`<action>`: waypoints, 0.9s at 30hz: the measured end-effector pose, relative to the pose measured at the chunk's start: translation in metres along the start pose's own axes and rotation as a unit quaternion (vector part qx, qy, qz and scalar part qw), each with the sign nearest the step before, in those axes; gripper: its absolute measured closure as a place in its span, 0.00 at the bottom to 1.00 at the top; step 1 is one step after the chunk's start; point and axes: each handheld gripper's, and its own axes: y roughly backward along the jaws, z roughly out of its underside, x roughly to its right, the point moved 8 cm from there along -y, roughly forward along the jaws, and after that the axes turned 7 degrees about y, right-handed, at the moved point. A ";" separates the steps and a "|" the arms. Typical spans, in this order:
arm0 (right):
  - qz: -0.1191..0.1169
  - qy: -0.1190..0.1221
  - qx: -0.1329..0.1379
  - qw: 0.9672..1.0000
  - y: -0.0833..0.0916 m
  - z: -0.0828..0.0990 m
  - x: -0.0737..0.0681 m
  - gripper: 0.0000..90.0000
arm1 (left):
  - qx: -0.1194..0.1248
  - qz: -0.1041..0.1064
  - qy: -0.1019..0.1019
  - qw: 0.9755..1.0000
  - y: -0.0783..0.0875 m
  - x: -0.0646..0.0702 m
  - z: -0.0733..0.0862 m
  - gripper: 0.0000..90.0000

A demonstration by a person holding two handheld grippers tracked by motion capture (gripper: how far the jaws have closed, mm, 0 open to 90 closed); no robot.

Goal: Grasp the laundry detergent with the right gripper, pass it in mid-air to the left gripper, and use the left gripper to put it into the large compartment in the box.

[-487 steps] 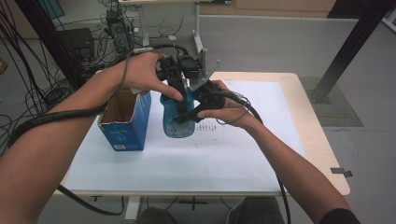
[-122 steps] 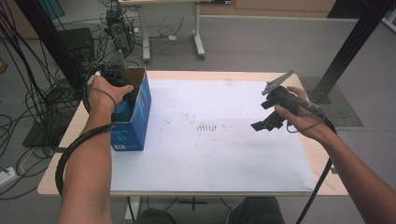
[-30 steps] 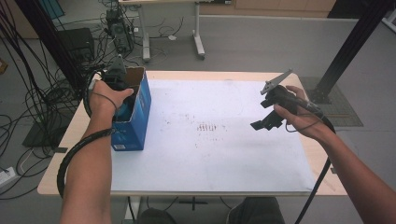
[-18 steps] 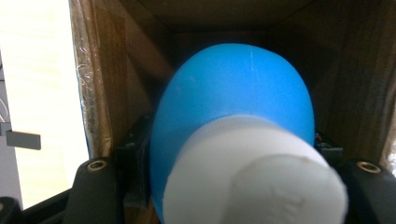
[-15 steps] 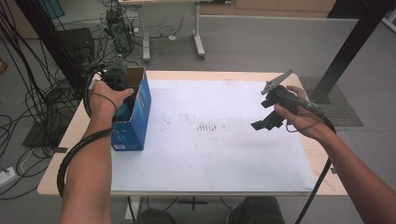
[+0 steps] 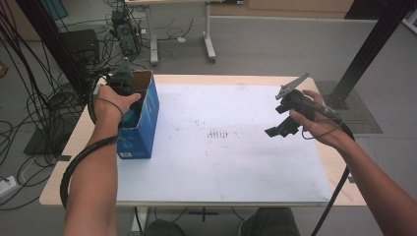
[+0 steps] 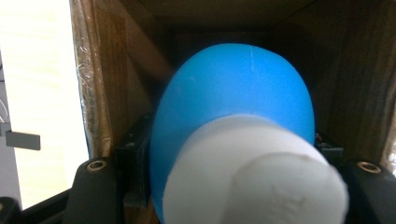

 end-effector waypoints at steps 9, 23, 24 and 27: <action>0.002 0.001 0.000 1.000 0.001 -0.001 0.000 0.00 | 0.002 0.000 0.001 1.000 0.000 0.000 0.000 0.39; 0.001 0.002 -0.001 1.000 0.001 -0.002 0.000 0.00 | 0.003 0.001 0.001 1.000 -0.001 0.000 0.000 0.39; 0.000 0.003 -0.001 1.000 0.000 -0.002 0.000 0.00 | 0.003 0.001 0.001 1.000 0.000 0.000 0.000 0.39; 0.000 0.004 -0.002 1.000 0.000 -0.002 0.000 0.00 | 0.004 0.008 0.002 1.000 0.001 0.000 0.001 0.37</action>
